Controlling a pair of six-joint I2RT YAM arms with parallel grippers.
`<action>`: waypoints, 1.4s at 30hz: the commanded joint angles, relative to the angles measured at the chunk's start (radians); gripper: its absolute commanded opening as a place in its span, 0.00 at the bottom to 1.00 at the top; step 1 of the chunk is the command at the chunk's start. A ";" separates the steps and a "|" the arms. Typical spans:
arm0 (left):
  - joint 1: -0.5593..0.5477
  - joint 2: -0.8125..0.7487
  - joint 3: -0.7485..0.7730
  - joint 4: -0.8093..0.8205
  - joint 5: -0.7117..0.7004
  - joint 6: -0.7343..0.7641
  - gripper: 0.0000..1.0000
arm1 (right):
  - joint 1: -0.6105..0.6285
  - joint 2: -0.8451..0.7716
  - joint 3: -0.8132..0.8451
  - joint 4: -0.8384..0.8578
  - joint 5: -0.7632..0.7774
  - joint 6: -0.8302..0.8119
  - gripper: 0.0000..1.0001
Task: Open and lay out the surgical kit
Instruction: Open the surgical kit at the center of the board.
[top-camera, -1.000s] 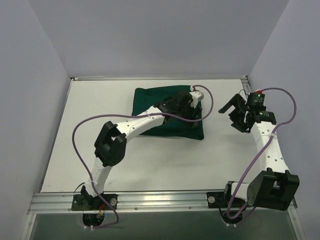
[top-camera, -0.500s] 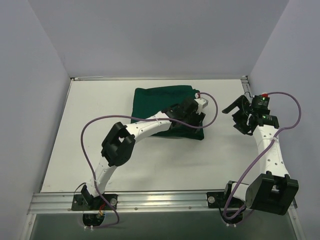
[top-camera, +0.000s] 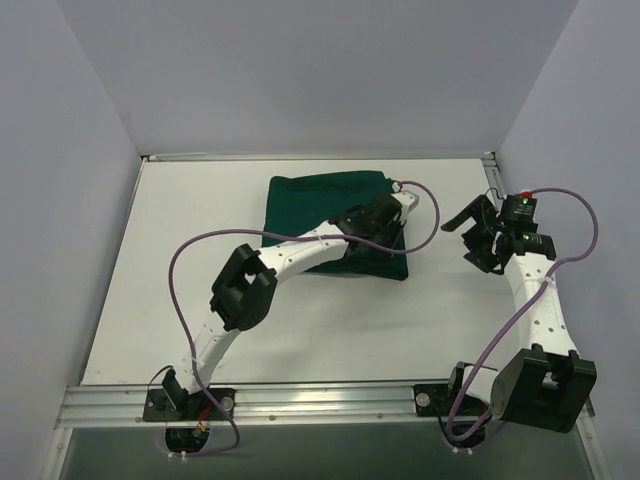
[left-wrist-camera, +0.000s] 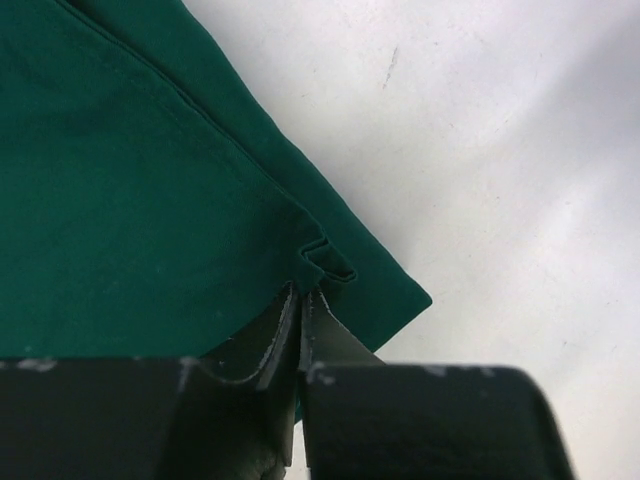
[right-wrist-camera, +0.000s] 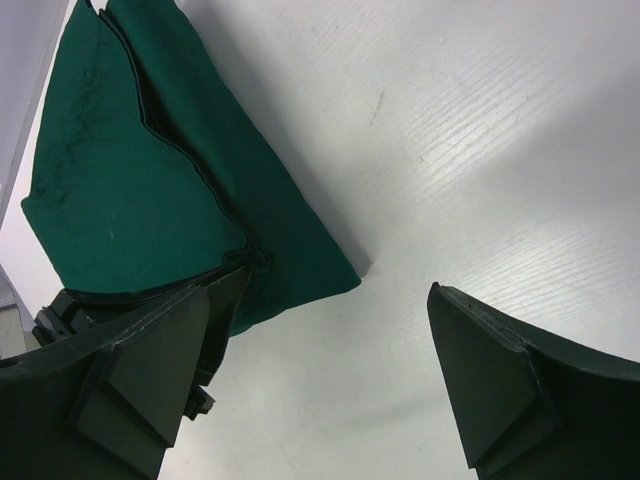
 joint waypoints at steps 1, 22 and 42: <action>0.001 -0.032 0.046 -0.001 -0.016 0.001 0.07 | 0.006 -0.017 0.000 0.013 -0.018 -0.008 0.96; 1.028 -0.727 -0.456 -0.255 -0.111 -0.056 0.09 | 0.684 0.622 0.703 0.037 0.090 -0.132 0.90; 1.181 -0.835 -0.756 -0.380 -0.024 -0.197 0.86 | 0.948 1.097 1.160 -0.092 0.134 -0.357 0.79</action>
